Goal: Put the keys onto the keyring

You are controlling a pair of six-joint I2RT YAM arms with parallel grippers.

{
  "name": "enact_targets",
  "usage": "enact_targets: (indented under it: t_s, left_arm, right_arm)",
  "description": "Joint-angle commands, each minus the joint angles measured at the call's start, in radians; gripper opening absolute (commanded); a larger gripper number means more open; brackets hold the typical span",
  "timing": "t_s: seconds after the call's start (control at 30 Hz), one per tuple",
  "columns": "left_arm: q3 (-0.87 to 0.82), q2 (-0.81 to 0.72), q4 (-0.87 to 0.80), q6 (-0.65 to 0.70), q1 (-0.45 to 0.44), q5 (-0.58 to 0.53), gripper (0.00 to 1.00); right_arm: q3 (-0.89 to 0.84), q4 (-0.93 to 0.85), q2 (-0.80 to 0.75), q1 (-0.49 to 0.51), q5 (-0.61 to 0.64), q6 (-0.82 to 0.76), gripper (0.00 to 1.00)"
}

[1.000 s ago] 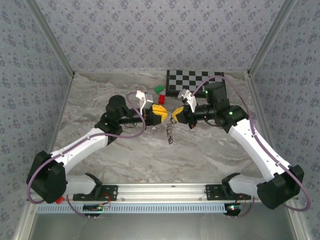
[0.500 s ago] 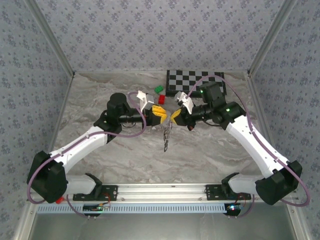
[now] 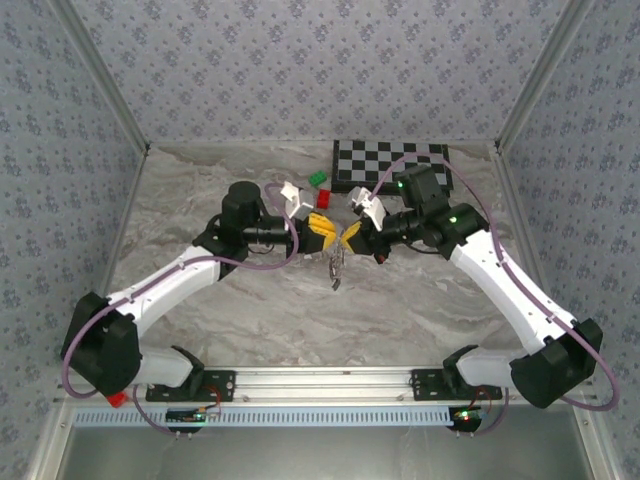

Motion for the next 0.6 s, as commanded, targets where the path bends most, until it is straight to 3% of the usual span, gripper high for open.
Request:
enact_targets:
  t_s: [0.0, 0.57]
  left_arm:
    - [0.038, 0.004, -0.046, 0.046, -0.001, 0.042, 0.24]
    - [0.058, 0.025, -0.091, 0.074, -0.011, 0.081, 0.22]
  right_arm:
    - [0.044, -0.002, -0.001, 0.009, -0.014, -0.013, 0.00]
    - [0.042, 0.001, 0.003, 0.012, -0.014, -0.016, 0.00]
